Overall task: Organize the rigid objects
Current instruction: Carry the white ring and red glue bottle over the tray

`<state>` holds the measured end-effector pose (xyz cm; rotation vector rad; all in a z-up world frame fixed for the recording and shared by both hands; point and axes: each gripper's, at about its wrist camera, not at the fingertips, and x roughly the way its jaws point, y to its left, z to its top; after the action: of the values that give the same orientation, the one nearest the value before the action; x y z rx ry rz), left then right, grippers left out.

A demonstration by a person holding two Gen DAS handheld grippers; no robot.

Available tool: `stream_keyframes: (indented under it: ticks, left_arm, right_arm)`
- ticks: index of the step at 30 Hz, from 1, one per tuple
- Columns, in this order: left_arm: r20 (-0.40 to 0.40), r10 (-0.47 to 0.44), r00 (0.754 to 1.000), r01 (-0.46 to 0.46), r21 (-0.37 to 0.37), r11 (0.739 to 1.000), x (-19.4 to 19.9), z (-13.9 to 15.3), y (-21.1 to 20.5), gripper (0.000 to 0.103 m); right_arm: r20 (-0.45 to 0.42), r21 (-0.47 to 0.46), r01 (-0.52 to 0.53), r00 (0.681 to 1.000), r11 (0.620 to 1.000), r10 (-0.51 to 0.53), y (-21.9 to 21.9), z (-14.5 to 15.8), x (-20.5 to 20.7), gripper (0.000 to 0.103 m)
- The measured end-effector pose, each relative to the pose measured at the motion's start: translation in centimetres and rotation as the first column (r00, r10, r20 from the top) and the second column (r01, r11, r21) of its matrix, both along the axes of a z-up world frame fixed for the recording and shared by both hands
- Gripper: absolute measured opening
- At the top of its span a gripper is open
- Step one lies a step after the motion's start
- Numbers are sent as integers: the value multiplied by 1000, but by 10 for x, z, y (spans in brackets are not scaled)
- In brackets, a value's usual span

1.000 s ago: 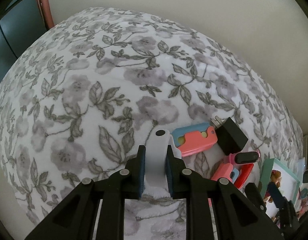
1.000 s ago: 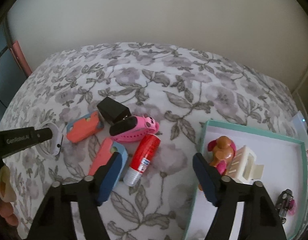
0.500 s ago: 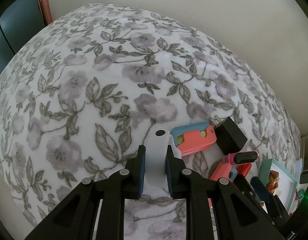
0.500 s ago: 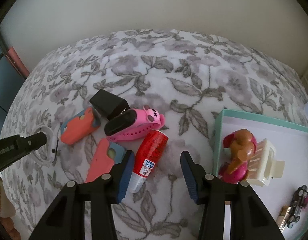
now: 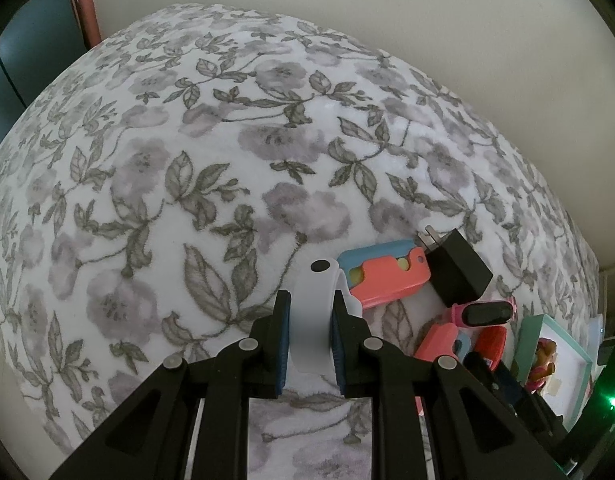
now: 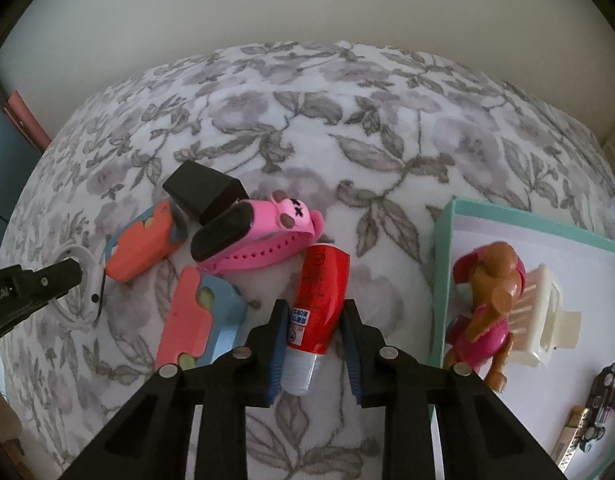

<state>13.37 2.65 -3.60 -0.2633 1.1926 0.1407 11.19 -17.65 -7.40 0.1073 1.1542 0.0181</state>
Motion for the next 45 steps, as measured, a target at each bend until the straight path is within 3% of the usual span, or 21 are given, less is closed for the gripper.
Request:
stream_keyframes:
  ticks: [6, 15, 29, 36, 45]
  left_arm:
    - [25, -15, 1000, 15, 16, 1000, -2, 10, -4, 19]
    - [123, -40, 992, 37, 27, 999, -11, 46, -11, 19]
    - [227, -151, 962, 152, 14, 988, -35, 86, -56, 19]
    - [236, -259, 937, 260, 29, 965, -47, 92, -100, 19]
    - [194, -405, 893, 412, 5, 911, -63, 77, -163, 19]
  right_arm:
    - [2, 20, 15, 1000, 1000, -15, -8, 9, -12, 27]
    - [62, 59, 57, 996, 997, -61, -24, 42, -36, 27]
    - [82, 59, 151, 984, 987, -155, -59, 65, -68, 27]
    - [62, 8, 229, 971, 973, -229, -88, 66, -80, 27]
    - [37, -42, 333, 943, 942, -332, -135, 63, -98, 27]
